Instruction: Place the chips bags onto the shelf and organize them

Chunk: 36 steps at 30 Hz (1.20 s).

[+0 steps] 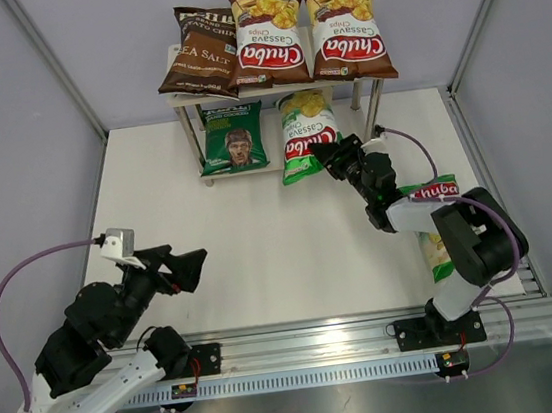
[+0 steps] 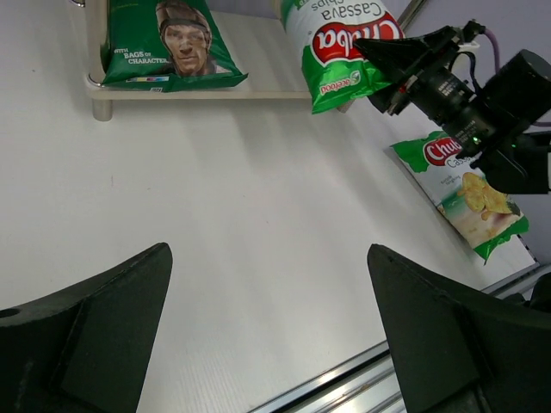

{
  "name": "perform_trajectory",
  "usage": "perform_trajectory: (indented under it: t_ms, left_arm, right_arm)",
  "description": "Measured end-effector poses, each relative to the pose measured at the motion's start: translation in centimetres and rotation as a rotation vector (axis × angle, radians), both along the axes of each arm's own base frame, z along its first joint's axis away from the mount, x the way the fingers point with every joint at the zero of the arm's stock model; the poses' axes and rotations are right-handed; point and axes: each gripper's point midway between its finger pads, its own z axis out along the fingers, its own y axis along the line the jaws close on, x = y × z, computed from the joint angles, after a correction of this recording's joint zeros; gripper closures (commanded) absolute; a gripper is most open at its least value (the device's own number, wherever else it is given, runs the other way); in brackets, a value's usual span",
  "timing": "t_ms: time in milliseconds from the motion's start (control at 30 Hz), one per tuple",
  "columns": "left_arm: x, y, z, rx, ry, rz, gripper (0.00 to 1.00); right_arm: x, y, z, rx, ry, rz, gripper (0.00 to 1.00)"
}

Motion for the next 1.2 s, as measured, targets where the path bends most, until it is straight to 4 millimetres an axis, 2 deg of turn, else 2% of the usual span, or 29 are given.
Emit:
perform_trajectory:
  t_ms: [233,367,500,567,700,833,967,1100,1200]
  left_arm:
    - [-0.6,0.0,0.0,0.001,-0.022,-0.034,0.01]
    - [-0.7,-0.3,-0.3,0.009,-0.018,-0.050,0.01]
    - [-0.8,-0.4,-0.3,0.007,-0.020,-0.062,0.01]
    - [-0.9,-0.4,-0.2,0.003,-0.024,-0.068,0.01]
    - [-1.2,-0.4,0.0,-0.001,-0.034,-0.080,0.01]
    - [-1.2,-0.4,0.0,0.002,-0.035,-0.086,0.01]
    - [-1.3,-0.5,0.0,0.002,-0.037,-0.089,0.01]
    - [-1.4,-0.4,0.1,-0.005,-0.044,-0.090,0.01]
    - [-1.4,-0.4,0.0,-0.005,-0.043,-0.092,0.01]
  right_arm:
    - [4.3,0.9,-1.6,0.006,0.012,0.018,0.53]
    - [6.5,1.9,-3.9,0.017,0.031,0.024,0.53]
    - [7.6,2.3,-6.9,0.015,0.082,0.021,0.51]
    - [8.3,2.5,-7.7,0.019,0.092,0.021,0.50]
    - [9.4,3.1,-7.3,0.046,0.072,0.023,0.45]
    - [9.9,3.5,-7.8,0.062,0.085,0.033,0.36]
    - [10.4,4.0,-8.8,0.067,0.125,0.047,0.37]
    - [11.0,4.3,-8.9,0.060,0.153,0.051,0.36]
    - [11.1,4.4,-9.2,0.050,0.180,0.053,0.31]
